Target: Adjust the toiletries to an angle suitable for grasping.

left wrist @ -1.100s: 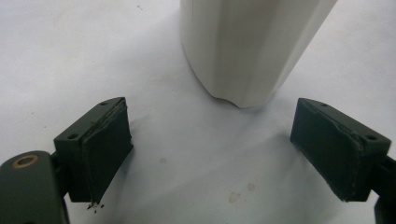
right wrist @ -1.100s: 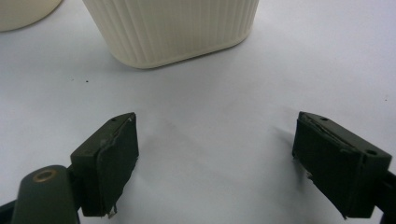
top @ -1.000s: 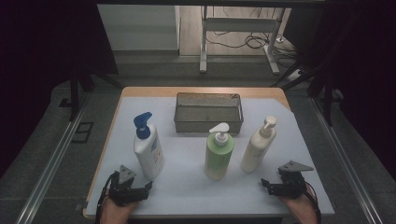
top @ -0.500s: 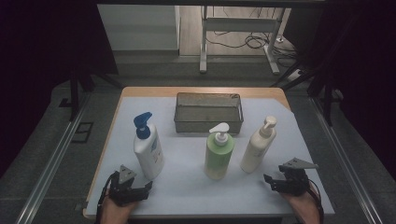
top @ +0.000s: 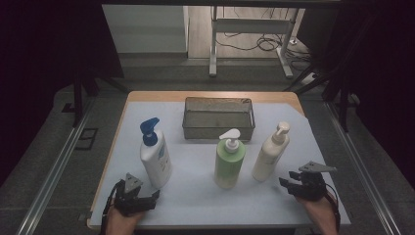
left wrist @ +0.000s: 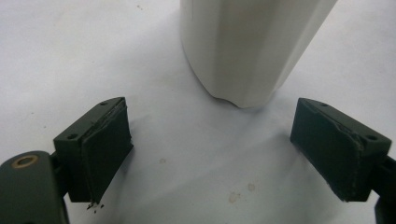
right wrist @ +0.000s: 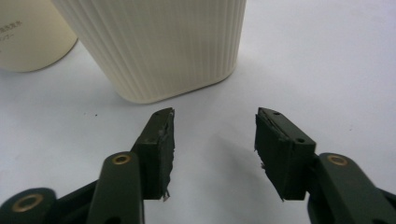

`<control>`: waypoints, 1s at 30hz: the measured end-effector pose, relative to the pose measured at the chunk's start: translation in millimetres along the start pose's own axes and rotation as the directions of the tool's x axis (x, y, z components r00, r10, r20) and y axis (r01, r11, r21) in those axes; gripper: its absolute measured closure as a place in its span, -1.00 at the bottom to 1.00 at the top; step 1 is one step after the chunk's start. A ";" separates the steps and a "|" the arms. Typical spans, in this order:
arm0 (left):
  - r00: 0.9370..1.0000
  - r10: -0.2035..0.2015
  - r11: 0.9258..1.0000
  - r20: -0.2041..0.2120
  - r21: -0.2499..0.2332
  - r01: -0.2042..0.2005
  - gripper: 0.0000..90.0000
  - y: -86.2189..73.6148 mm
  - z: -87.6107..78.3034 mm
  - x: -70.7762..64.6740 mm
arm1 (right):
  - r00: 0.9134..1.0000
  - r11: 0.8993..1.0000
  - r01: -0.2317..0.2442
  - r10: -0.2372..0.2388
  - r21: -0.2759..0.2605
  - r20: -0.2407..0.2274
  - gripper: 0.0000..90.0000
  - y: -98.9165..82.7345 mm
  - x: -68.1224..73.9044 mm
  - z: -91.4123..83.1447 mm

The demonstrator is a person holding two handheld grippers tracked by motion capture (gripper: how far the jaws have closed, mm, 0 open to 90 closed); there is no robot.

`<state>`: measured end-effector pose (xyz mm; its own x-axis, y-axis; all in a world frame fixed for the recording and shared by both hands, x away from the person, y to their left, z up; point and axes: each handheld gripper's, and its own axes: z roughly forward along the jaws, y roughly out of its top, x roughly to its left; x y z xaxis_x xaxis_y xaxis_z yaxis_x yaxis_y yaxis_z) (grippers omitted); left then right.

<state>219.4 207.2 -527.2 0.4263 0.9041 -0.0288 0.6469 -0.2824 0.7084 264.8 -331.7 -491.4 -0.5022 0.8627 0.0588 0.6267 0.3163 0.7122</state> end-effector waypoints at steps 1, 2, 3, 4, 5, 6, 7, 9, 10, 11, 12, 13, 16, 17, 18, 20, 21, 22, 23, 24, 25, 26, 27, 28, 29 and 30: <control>1.000 0.000 1.000 0.000 0.000 0.000 -0.73 0.0 0.0 0.0 | 1.000 1.000 0.003 -0.003 -0.003 -0.007 0.14 1.1 -0.4 -0.2; 1.000 -0.002 1.000 0.000 0.000 0.002 -0.73 0.0 0.0 -0.2 | 1.000 1.000 0.005 -0.005 -0.010 -0.006 0.18 2.1 -0.7 -0.3; 1.000 -0.002 1.000 -0.001 0.000 0.002 -0.73 -0.1 0.0 -0.2 | 1.000 1.000 0.000 0.000 -0.009 -0.008 0.29 4.6 -1.6 -0.9; 1.000 -0.002 1.000 -0.001 -0.001 0.002 -0.73 -0.1 0.0 -0.2 | 1.000 1.000 0.002 -0.002 -0.010 -0.005 0.33 5.6 -2.1 -0.8; 1.000 -0.002 1.000 -0.001 0.000 0.002 -0.73 -0.1 0.0 -0.2 | 1.000 1.000 0.006 -0.006 -0.010 -0.006 0.40 7.0 -2.6 -0.9; 1.000 -0.002 1.000 -0.001 0.000 0.002 -0.73 -0.1 0.0 -0.2 | 1.000 1.000 0.006 -0.006 -0.010 -0.006 0.40 7.0 -2.6 -0.9; 1.000 -0.002 1.000 -0.001 -0.001 0.002 -0.73 -0.1 0.0 -0.2 | 1.000 1.000 0.009 -0.009 -0.012 -0.009 0.46 8.5 -3.0 -0.6; 1.000 -0.002 1.000 -0.001 -0.001 0.002 -0.73 -0.1 0.0 -0.2 | 1.000 1.000 0.013 -0.013 -0.019 -0.015 0.58 11.5 -3.9 0.2; 1.000 -0.002 1.000 -0.001 -0.001 0.002 -0.73 -0.1 0.0 -0.2 | 1.000 1.000 0.012 -0.012 -0.020 -0.018 0.65 12.7 -4.5 1.1; 1.000 0.000 1.000 -0.001 -0.001 0.000 -0.73 -0.1 0.0 -0.1 | 1.000 1.000 0.013 -0.013 -0.024 -0.018 0.72 13.8 -5.1 2.2; 1.000 0.000 1.000 -0.001 -0.001 0.000 -0.73 -0.1 0.0 -0.1 | 1.000 1.000 0.011 -0.012 -0.028 -0.015 0.77 14.8 -5.7 3.3; 1.000 0.000 1.000 -0.001 -0.001 0.000 -0.73 -0.1 0.0 -0.1 | 1.000 0.999 0.003 -0.004 -0.037 -0.021 0.86 16.9 -7.4 5.7; 1.000 0.000 1.000 -0.001 -0.002 0.000 -0.73 -0.2 0.0 -0.1 | 1.000 0.999 -0.009 0.009 -0.044 -0.020 0.92 19.3 -8.5 7.5; 1.000 0.000 1.000 -0.001 -0.002 0.000 -0.73 -0.2 0.0 -0.1 | 1.000 0.998 -0.019 0.018 -0.052 -0.015 0.98 22.7 -9.6 9.6; 1.000 0.000 1.000 -0.001 -0.002 0.000 -0.73 -0.2 0.0 -0.1 | 1.000 0.998 -0.023 0.022 -0.056 -0.014 0.99 23.8 -9.8 10.2; 1.000 0.000 1.000 -0.001 -0.002 0.000 -0.73 -0.2 0.0 -0.1 | 0.999 0.998 -0.039 0.038 -0.059 -0.009 0.99 27.2 -10.2 11.7; 1.000 0.000 1.000 -0.001 -0.002 0.000 -0.73 -0.2 0.0 -0.1 | 0.999 0.998 -0.039 0.038 -0.059 -0.009 0.99 27.2 -10.2 11.7; 1.000 0.000 1.000 -0.001 -0.002 0.000 -0.73 -0.2 0.0 -0.1 | 0.999 0.997 -0.035 0.034 -0.064 -0.004 0.99 28.1 -10.8 12.6; 1.000 0.000 1.000 -0.001 -0.002 0.000 -0.73 -0.2 0.0 -0.1 | 0.999 0.997 -0.036 0.036 -0.061 0.002 0.99 29.5 -11.2 13.7; 1.000 0.000 1.000 -0.002 -0.002 0.000 -0.73 -0.2 0.0 -0.1 | 0.999 0.997 -0.038 0.038 -0.061 0.005 0.99 30.5 -11.7 14.8; 1.000 0.000 1.000 -0.001 -0.002 0.000 -0.73 -0.2 0.0 -0.1 | 0.999 0.997 -0.040 0.041 -0.058 0.009 0.99 31.2 -12.1 15.7; 1.000 0.000 1.000 -0.002 -0.002 0.000 -0.73 -0.2 0.0 -0.1 | 0.999 0.998 -0.032 0.033 -0.058 0.007 0.99 31.8 -13.1 18.1; 1.000 0.000 1.000 -0.001 -0.002 0.000 -0.73 -0.3 0.0 -0.1 | 0.999 0.998 -0.032 0.033 -0.058 0.007 0.99 31.8 -13.1 18.1; 1.000 0.000 1.000 -0.002 -0.002 0.000 -0.73 -0.3 0.0 -0.1 | 0.999 0.998 -0.033 0.033 -0.051 0.003 0.99 31.7 -12.7 20.1; 1.000 0.000 1.000 -0.002 -0.002 0.000 -0.73 -0.3 0.0 -0.1 | 0.999 0.998 -0.033 0.033 -0.051 0.003 0.99 31.7 -12.7 20.1; 1.000 0.000 1.000 -0.002 -0.002 0.000 -0.73 -0.3 0.0 -0.1 | 0.999 0.998 -0.033 0.033 -0.050 0.003 0.99 31.5 -12.6 20.8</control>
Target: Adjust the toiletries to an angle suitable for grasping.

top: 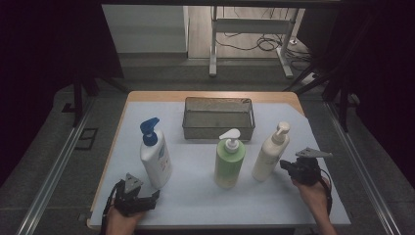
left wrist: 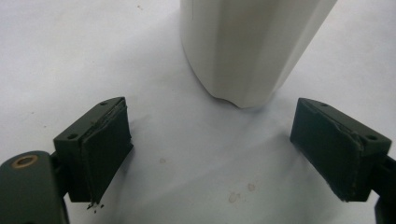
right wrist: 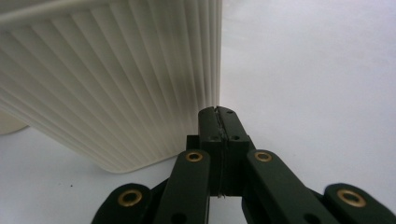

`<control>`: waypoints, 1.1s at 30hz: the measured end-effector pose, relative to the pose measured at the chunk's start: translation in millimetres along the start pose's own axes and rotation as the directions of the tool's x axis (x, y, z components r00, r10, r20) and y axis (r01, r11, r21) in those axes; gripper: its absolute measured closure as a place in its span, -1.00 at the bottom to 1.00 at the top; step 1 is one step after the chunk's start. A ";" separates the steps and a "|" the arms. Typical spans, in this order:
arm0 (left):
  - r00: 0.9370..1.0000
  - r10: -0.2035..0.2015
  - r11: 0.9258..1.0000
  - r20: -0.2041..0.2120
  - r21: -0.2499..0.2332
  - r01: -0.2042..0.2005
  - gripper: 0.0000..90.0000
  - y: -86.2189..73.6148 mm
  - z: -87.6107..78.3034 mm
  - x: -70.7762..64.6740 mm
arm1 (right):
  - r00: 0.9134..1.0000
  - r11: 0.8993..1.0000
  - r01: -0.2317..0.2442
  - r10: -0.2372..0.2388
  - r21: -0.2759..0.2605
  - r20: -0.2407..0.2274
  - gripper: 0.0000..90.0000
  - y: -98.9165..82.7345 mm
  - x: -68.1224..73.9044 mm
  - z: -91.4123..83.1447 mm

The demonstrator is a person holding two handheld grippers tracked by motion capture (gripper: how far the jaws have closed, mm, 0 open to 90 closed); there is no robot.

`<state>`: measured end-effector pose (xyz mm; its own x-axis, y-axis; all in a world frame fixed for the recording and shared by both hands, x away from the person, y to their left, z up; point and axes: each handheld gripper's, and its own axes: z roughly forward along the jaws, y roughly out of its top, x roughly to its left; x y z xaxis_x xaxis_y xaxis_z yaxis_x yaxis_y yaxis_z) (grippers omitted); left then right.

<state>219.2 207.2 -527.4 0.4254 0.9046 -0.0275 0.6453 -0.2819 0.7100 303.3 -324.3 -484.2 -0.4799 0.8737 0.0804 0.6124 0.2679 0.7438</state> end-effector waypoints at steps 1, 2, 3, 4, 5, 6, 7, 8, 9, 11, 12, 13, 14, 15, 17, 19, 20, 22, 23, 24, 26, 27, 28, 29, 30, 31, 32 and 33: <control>1.000 0.000 1.000 0.000 0.000 0.000 -0.73 0.0 0.0 0.0 | 1.000 1.000 0.000 0.000 0.000 -0.002 0.99 -0.3 0.1 1.1; 1.000 0.000 1.000 0.000 0.000 0.000 -0.73 0.0 0.0 0.0 | 1.000 1.000 0.006 -0.006 -0.004 -0.001 0.99 -0.4 -0.2 2.1; 1.000 0.000 1.000 0.000 0.000 0.000 -0.73 0.0 0.0 0.0 | 1.000 1.000 0.000 0.000 -0.003 -0.006 0.99 -0.3 0.2 2.6; 1.000 0.000 1.000 0.000 0.000 0.000 -0.73 0.0 0.0 0.0 | 1.000 1.000 0.003 -0.003 -0.001 0.001 0.99 0.2 0.7 3.5; 1.000 0.000 1.000 0.000 0.000 0.000 -0.73 0.0 0.0 0.0 | 1.000 1.000 0.003 -0.003 -0.001 0.001 0.99 0.2 0.7 3.5; 1.000 0.000 1.000 0.000 0.000 0.000 -0.73 0.0 0.0 0.0 | 1.000 1.000 -0.002 0.002 0.000 0.002 0.99 0.7 0.2 3.8; 1.000 0.000 1.000 0.000 0.000 0.000 -0.73 0.0 0.0 0.0 | 1.000 1.000 -0.002 0.002 0.000 0.002 0.99 0.7 0.2 3.8; 1.000 0.000 1.000 0.000 0.000 0.000 -0.73 0.0 0.0 0.0 | 1.000 1.000 -0.002 0.002 0.002 0.004 0.99 1.3 -0.2 4.6; 1.000 0.000 1.000 0.000 0.000 0.000 -0.73 0.0 0.0 0.0 | 1.000 1.000 -0.002 0.002 0.002 0.004 0.99 1.3 -0.2 4.6; 1.000 0.000 1.000 0.000 0.000 0.000 -0.73 0.0 0.0 0.0 | 1.000 1.000 -0.005 0.005 0.002 0.008 0.99 2.1 -0.7 6.8; 1.000 0.000 1.000 0.000 0.000 0.000 -0.73 0.0 0.0 0.0 | 1.000 1.000 -0.010 0.010 0.004 0.007 0.99 2.5 -0.8 7.5; 1.000 0.000 1.000 0.000 0.000 0.000 -0.73 0.0 0.0 0.0 | 1.000 1.000 -0.010 0.010 0.004 0.007 0.99 2.5 -0.8 7.5; 1.000 -0.001 1.000 0.000 0.000 0.001 -0.73 0.0 0.0 0.0 | 1.000 1.000 -0.007 0.007 0.003 0.006 0.99 2.6 -1.2 8.4; 1.000 -0.001 1.000 0.000 0.000 0.001 -0.74 0.0 0.0 0.0 | 1.000 1.000 -0.004 0.004 0.003 0.007 0.99 3.3 -1.7 9.9; 1.000 -0.001 1.000 0.000 0.000 0.001 -0.73 0.0 0.0 0.0 | 1.000 1.000 -0.013 0.013 0.008 0.006 0.99 5.4 -2.4 13.9; 1.000 -0.001 1.000 0.000 0.000 0.001 -0.73 0.0 0.0 0.0 | 1.000 1.000 -0.015 0.015 0.013 0.003 0.99 7.1 -3.1 17.1; 1.000 -0.001 1.000 0.000 0.000 0.001 -0.73 0.0 0.0 0.0 | 1.000 1.000 -0.015 0.015 0.013 0.003 0.99 7.1 -3.1 17.1; 1.000 -0.001 1.000 0.000 -0.001 0.001 -0.73 0.0 0.1 -0.1 | 1.000 1.000 -0.017 0.017 0.014 0.003 0.99 9.0 -4.3 20.8; 1.000 -0.001 1.000 0.000 0.000 0.001 -0.73 0.1 0.1 0.0 | 1.000 1.000 -0.019 0.019 0.013 0.001 0.99 9.9 -4.9 22.6; 1.000 -0.001 1.000 0.000 0.000 0.001 -0.73 0.1 0.0 0.0 | 1.000 1.000 -0.024 0.024 0.014 0.002 0.99 11.0 -5.2 24.3; 1.000 -0.001 1.000 0.000 0.000 0.001 -0.73 0.1 0.0 0.0 | 1.000 1.000 -0.025 0.025 0.019 -0.001 0.99 12.9 -6.3 27.6; 1.000 -0.001 1.000 0.000 0.000 0.001 -0.73 0.1 0.0 0.0 | 1.000 0.999 -0.030 0.030 0.018 -0.004 0.99 13.8 -6.5 29.1; 1.000 -0.001 1.000 0.000 0.000 0.001 -0.73 0.1 0.0 0.0 | 0.999 0.999 -0.033 0.033 0.017 -0.005 0.99 15.6 -7.3 31.7; 1.000 -0.001 1.000 0.000 0.000 0.001 -0.73 0.1 0.0 0.0 | 0.999 0.999 -0.033 0.033 0.017 -0.005 0.99 15.6 -7.3 31.7; 1.000 0.001 1.000 0.000 0.002 -0.001 -0.73 0.1 -0.1 0.2 | 0.999 0.999 -0.033 0.033 0.018 -0.008 0.99 16.2 -7.4 32.7; 1.000 0.001 1.000 0.000 0.001 -0.001 -0.73 0.0 0.0 0.2 | 0.999 0.999 -0.033 0.033 0.016 -0.011 0.99 17.3 -7.5 34.4; 1.000 0.001 1.000 0.000 0.001 -0.001 -0.73 0.0 0.0 0.2 | 0.999 0.999 -0.033 0.034 0.018 -0.012 0.99 18.2 -7.2 35.7; 1.000 0.001 1.000 0.000 0.001 -0.001 -0.73 0.0 0.0 0.1 | 0.999 0.999 -0.037 0.037 0.022 -0.009 0.99 20.0 -6.3 38.5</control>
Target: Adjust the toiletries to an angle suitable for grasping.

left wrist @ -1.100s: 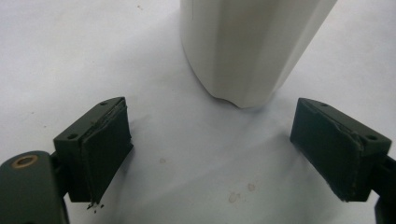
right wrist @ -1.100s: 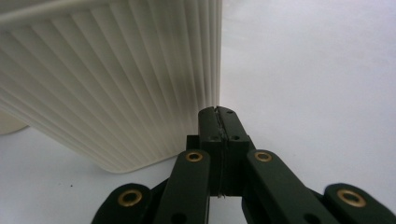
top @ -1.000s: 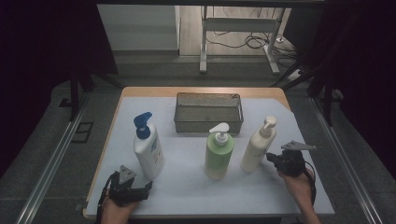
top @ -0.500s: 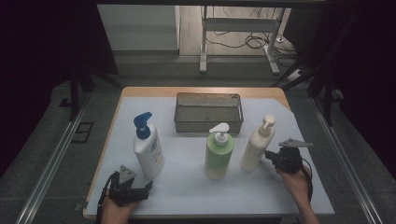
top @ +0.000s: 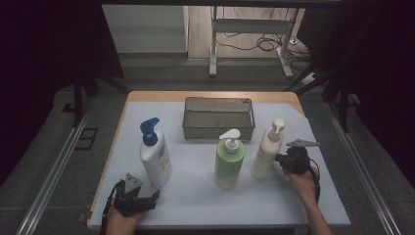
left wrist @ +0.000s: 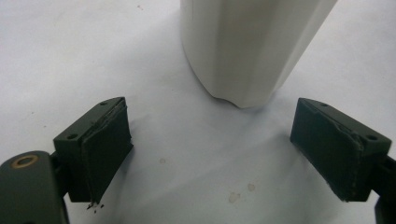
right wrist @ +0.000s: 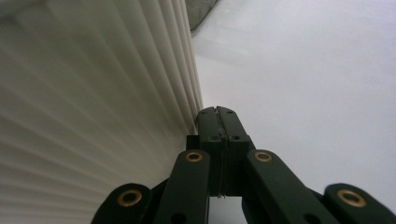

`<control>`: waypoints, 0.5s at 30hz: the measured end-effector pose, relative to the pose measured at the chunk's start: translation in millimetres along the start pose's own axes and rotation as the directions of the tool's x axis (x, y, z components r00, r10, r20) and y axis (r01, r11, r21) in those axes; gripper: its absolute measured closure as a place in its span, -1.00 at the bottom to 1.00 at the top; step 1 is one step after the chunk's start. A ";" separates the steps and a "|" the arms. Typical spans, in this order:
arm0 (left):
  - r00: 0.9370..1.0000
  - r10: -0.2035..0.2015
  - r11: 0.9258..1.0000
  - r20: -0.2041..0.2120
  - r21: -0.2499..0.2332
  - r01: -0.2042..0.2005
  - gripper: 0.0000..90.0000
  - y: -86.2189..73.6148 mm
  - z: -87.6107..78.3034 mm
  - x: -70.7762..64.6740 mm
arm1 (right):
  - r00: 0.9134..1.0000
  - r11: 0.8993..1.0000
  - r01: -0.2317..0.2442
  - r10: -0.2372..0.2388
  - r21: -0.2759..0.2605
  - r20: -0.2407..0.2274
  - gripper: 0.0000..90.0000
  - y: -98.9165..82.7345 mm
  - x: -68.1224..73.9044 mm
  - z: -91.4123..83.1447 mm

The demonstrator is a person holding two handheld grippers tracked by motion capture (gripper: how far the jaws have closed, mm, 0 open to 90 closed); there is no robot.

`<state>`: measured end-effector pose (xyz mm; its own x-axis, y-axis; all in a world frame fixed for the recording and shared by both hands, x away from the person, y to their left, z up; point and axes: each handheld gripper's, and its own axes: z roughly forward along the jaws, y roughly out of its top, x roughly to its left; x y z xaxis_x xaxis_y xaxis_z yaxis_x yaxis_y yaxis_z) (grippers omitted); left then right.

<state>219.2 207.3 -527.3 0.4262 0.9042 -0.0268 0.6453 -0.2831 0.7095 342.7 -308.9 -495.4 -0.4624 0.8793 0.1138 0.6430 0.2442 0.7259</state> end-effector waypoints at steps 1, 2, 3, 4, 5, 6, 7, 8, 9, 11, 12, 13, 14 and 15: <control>1.000 0.000 1.000 0.000 0.000 0.000 -0.73 0.0 0.0 0.0 | 1.000 1.000 0.000 0.000 0.000 0.000 0.99 0.0 0.0 0.0; 1.000 0.000 1.000 0.000 0.000 0.000 -0.73 0.0 0.0 0.0 | 1.000 1.000 0.001 -0.001 0.000 0.001 0.99 1.5 0.2 2.7; 1.000 0.000 1.000 0.000 0.000 0.000 -0.73 0.0 0.0 0.0 | 1.000 1.000 0.001 -0.001 0.001 0.002 0.99 2.1 0.3 3.6; 1.000 0.000 1.000 0.000 0.000 0.000 -0.73 0.0 0.0 0.0 | 1.000 1.000 0.003 -0.003 0.001 0.001 0.99 2.9 0.3 5.1; 1.000 0.000 1.000 0.000 0.000 0.000 -0.73 0.0 0.0 0.0 | 1.000 1.000 0.003 -0.003 0.001 0.001 0.99 2.9 0.3 5.1; 1.000 0.000 1.000 0.000 0.000 0.000 -0.73 0.0 0.0 0.0 | 1.000 1.000 0.003 -0.003 -0.001 -0.001 0.99 4.3 1.0 7.2; 1.000 0.000 1.000 0.000 0.000 0.000 -0.73 0.0 0.0 0.0 | 1.000 1.000 0.002 -0.002 0.002 0.001 0.99 5.1 1.9 7.9; 1.000 0.000 1.000 0.000 0.000 0.000 -0.73 0.0 0.0 0.0 | 1.000 1.000 0.002 -0.002 0.002 0.001 0.99 5.1 1.9 7.9; 1.000 0.000 1.000 0.000 0.000 0.000 -0.73 0.0 0.0 0.0 | 1.000 1.000 0.002 -0.002 0.002 0.002 0.99 5.5 2.2 8.6; 1.000 0.000 1.000 0.000 0.000 0.000 -0.73 0.0 0.0 0.0 | 1.000 1.000 0.003 -0.003 0.001 -0.003 0.99 6.2 1.8 10.3; 1.000 0.000 1.000 0.000 0.000 0.000 -0.73 0.0 0.0 0.0 | 1.000 1.000 0.002 -0.002 0.001 -0.005 0.99 6.1 1.6 10.5; 1.000 0.000 1.000 0.000 0.000 0.000 -0.73 0.0 0.0 0.0 | 1.000 1.000 -0.002 0.002 -0.003 -0.011 0.98 5.1 1.1 9.2; 1.000 0.000 1.000 0.000 0.000 0.000 -0.73 0.0 0.0 0.0 | 1.000 1.000 -0.002 0.002 -0.003 -0.011 0.98 5.1 1.1 9.2; 1.000 0.000 1.000 0.000 -0.001 0.000 -0.73 -0.1 0.0 0.0 | 1.000 1.000 -0.004 0.003 -0.012 -0.017 0.98 3.8 1.2 5.6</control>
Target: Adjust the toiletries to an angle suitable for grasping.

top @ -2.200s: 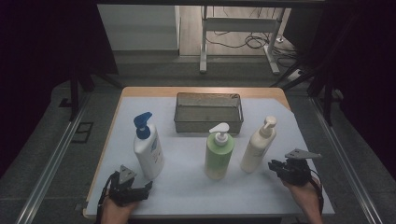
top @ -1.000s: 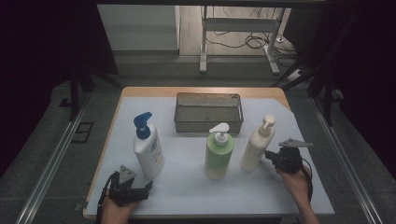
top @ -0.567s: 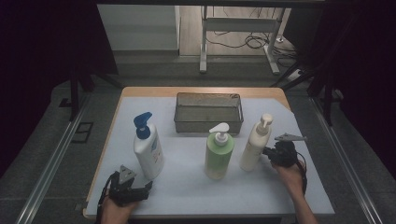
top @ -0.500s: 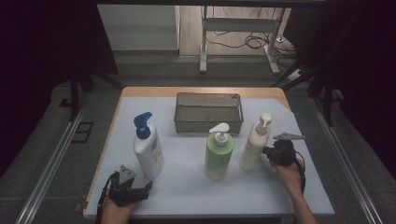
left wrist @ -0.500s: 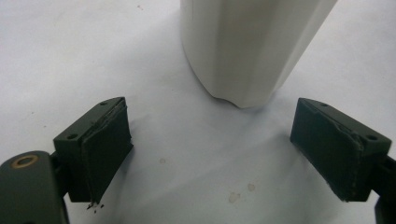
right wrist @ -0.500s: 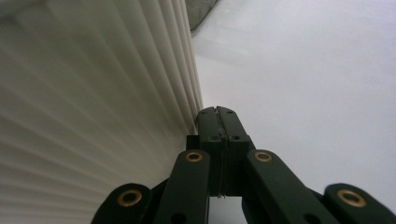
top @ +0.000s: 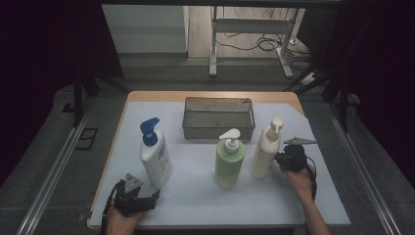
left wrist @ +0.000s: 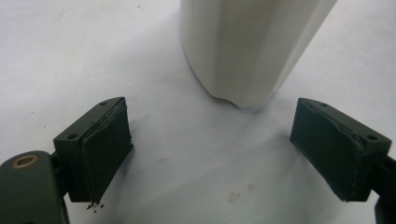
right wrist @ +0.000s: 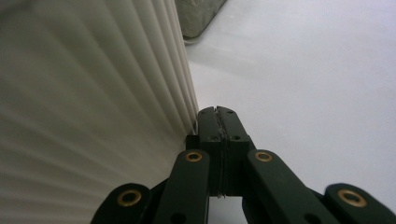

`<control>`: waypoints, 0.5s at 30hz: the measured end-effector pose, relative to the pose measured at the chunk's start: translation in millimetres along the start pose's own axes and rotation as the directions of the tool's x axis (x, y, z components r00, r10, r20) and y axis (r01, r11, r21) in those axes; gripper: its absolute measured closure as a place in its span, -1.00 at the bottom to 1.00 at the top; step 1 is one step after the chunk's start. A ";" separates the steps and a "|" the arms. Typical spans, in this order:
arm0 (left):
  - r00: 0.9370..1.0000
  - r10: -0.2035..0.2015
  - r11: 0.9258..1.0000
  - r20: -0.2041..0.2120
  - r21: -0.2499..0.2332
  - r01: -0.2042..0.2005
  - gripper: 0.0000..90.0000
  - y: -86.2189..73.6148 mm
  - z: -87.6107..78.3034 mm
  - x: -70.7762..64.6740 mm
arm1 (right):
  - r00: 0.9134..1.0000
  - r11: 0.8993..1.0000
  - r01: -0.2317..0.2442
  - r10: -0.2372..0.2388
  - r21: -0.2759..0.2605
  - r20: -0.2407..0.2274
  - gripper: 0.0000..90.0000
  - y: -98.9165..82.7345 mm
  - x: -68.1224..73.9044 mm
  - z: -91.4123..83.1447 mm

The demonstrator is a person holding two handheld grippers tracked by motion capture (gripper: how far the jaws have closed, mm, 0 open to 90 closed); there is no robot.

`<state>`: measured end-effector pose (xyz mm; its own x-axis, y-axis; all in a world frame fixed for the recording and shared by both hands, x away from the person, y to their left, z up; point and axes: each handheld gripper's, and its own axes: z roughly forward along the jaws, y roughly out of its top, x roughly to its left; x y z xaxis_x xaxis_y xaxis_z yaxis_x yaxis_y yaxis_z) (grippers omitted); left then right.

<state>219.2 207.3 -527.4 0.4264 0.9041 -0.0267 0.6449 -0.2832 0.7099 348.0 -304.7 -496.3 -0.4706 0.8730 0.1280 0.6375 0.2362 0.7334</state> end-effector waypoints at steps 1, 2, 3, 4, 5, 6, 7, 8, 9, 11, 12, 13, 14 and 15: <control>1.000 0.000 1.000 0.000 0.000 0.000 -0.73 0.0 0.0 0.0 | 1.000 1.000 0.000 0.000 0.000 0.000 0.98 0.0 0.0 0.0; 1.000 0.000 1.000 0.000 0.000 0.000 -0.73 -0.1 0.0 -0.1 | 1.000 1.000 0.005 -0.005 -0.006 -0.003 0.97 -2.0 1.5 -5.7; 1.000 0.000 1.000 0.000 0.000 0.000 -0.73 -0.1 0.0 -0.1 | 1.000 1.000 0.005 -0.005 -0.006 -0.003 0.97 -2.0 1.5 -5.7; 1.000 -0.001 1.000 -0.001 0.000 0.001 -0.73 -0.1 -0.1 -0.1 | 1.000 1.000 0.008 -0.008 -0.009 -0.005 0.97 -3.1 1.9 -8.2; 1.000 -0.003 1.000 -0.001 -0.002 0.003 -0.73 -0.1 0.0 -0.3 | 1.000 1.000 0.016 -0.016 -0.010 -0.009 0.98 -6.9 4.5 -15.6; 1.000 -0.003 1.000 -0.001 -0.002 0.003 -0.73 -0.1 0.0 -0.3 | 1.000 1.000 0.016 -0.016 -0.010 -0.009 0.98 -6.9 4.5 -15.6; 1.000 -0.003 1.000 -0.001 -0.002 0.003 -0.73 -0.1 0.0 -0.3 | 1.000 1.000 0.017 -0.017 -0.013 -0.007 0.98 -8.1 5.6 -17.9; 1.000 -0.004 1.000 -0.001 -0.003 0.004 -0.73 -0.2 0.1 -0.4 | 1.000 1.000 0.019 -0.019 -0.015 -0.011 0.98 -10.7 7.8 -22.4; 1.000 -0.003 1.000 -0.001 -0.002 0.003 -0.73 -0.2 0.1 -0.3 | 1.000 1.000 0.021 -0.021 -0.017 -0.014 0.98 -12.8 9.7 -25.9; 1.000 -0.003 1.000 -0.001 -0.002 0.003 -0.73 -0.2 0.0 -0.3 | 0.999 0.999 0.037 -0.037 -0.019 -0.018 0.99 -17.6 14.3 -32.1; 1.000 -0.003 1.000 -0.001 -0.002 0.003 -0.73 -0.2 0.0 -0.3 | 0.999 0.999 0.041 -0.041 -0.020 -0.022 0.99 -19.5 16.5 -34.4; 1.000 -0.003 1.000 -0.001 -0.002 0.003 -0.73 -0.2 0.0 -0.3 | 0.999 0.999 0.041 -0.041 -0.019 -0.032 0.99 -22.6 20.2 -38.3; 1.000 -0.003 1.000 -0.001 -0.002 0.003 -0.73 -0.2 0.0 -0.3 | 0.998 0.999 0.044 -0.044 -0.021 -0.045 0.99 -27.4 25.6 -43.6; 1.000 -0.003 1.000 -0.001 -0.002 0.003 -0.73 -0.2 0.0 -0.3 | 0.998 0.999 0.044 -0.044 -0.021 -0.045 0.99 -27.4 25.6 -43.6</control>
<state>218.9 207.0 -527.5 0.4238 0.9054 -0.0276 0.6449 -0.2801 0.7111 291.9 -307.4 -484.0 -0.5255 0.8416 0.1252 0.6034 0.2649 0.7522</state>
